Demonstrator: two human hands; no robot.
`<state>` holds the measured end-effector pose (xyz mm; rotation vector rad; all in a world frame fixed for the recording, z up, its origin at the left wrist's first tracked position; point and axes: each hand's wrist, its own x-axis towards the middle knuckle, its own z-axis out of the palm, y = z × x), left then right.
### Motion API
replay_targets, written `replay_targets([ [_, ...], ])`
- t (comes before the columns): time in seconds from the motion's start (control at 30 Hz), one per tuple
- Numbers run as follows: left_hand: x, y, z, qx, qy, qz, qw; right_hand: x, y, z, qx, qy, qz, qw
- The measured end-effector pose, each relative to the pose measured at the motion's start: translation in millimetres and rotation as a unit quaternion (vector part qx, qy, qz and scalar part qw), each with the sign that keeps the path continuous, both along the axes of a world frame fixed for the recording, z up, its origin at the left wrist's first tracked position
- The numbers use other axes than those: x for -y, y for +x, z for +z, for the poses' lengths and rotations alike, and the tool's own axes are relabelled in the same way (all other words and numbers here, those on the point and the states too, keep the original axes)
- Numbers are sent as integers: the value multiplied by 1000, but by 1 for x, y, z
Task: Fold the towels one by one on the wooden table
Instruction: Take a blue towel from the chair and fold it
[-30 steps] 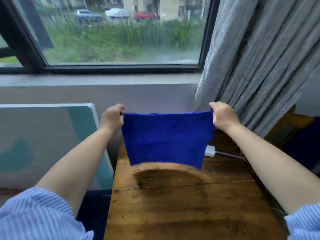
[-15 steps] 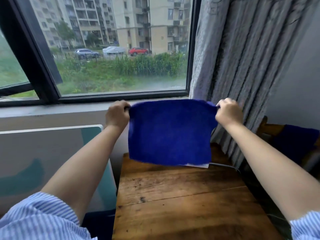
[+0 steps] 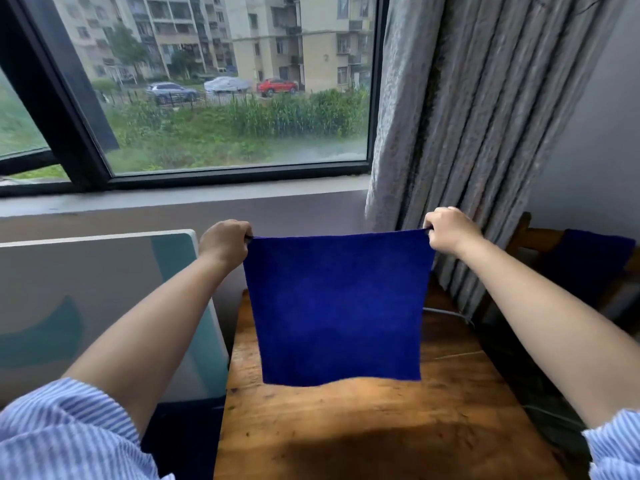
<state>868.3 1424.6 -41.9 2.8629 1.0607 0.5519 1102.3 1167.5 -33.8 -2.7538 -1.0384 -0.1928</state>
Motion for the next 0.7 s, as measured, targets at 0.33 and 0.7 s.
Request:
replay_targets([
  [0.33, -13, 2, -23, -126, -178, 10, 976, -21, 20, -18, -87, -116, 67, 987],
  [0.7, -13, -4, -49, -314, -436, 21, 843, -33, 16, -52, -320, -391, 70, 860],
])
